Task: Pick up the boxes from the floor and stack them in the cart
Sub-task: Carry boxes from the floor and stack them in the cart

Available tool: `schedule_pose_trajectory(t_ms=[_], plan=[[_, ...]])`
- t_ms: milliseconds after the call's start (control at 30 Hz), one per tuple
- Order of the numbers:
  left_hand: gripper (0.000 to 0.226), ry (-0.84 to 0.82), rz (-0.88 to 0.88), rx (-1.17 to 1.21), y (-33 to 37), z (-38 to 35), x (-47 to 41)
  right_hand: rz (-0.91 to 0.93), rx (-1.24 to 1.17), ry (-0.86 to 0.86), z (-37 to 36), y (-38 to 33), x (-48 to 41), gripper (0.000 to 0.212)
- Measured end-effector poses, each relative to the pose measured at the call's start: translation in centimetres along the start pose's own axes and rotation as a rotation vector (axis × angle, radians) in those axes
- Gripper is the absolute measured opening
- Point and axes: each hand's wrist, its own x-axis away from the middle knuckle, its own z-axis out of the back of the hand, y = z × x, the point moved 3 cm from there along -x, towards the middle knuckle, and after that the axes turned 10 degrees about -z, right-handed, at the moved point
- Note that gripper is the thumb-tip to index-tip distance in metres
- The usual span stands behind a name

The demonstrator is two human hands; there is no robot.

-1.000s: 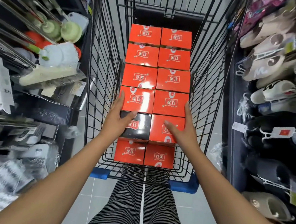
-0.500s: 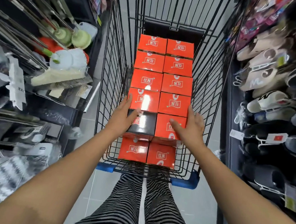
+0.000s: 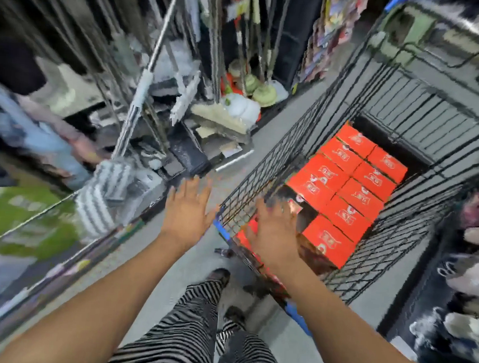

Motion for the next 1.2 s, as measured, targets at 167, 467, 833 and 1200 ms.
schedule_pose_trajectory(t_ms=[167, 467, 833, 1200], plan=[[0.067, 0.021, 0.325, 0.021, -5.6, 0.0, 10.3, 0.289, 0.138, 0.003, -0.9, -7.9, 2.5, 0.071], [0.065, 0.160, 0.905, 0.128, -16.2, -2.6, 32.3, 0.847, 0.393, -0.143, -6.2, -27.5, 13.9, 0.072], [0.055, 0.243, 1.478, 0.145, -24.3, -9.9, 61.0, 1.362, 0.541, -0.189, -18.6, -49.0, 36.1, 0.069], [0.061, 0.261, 1.896, 0.250, -28.7, -16.0, 80.6, 1.570, 0.664, -0.275, -27.8, -62.3, 53.7, 0.067]])
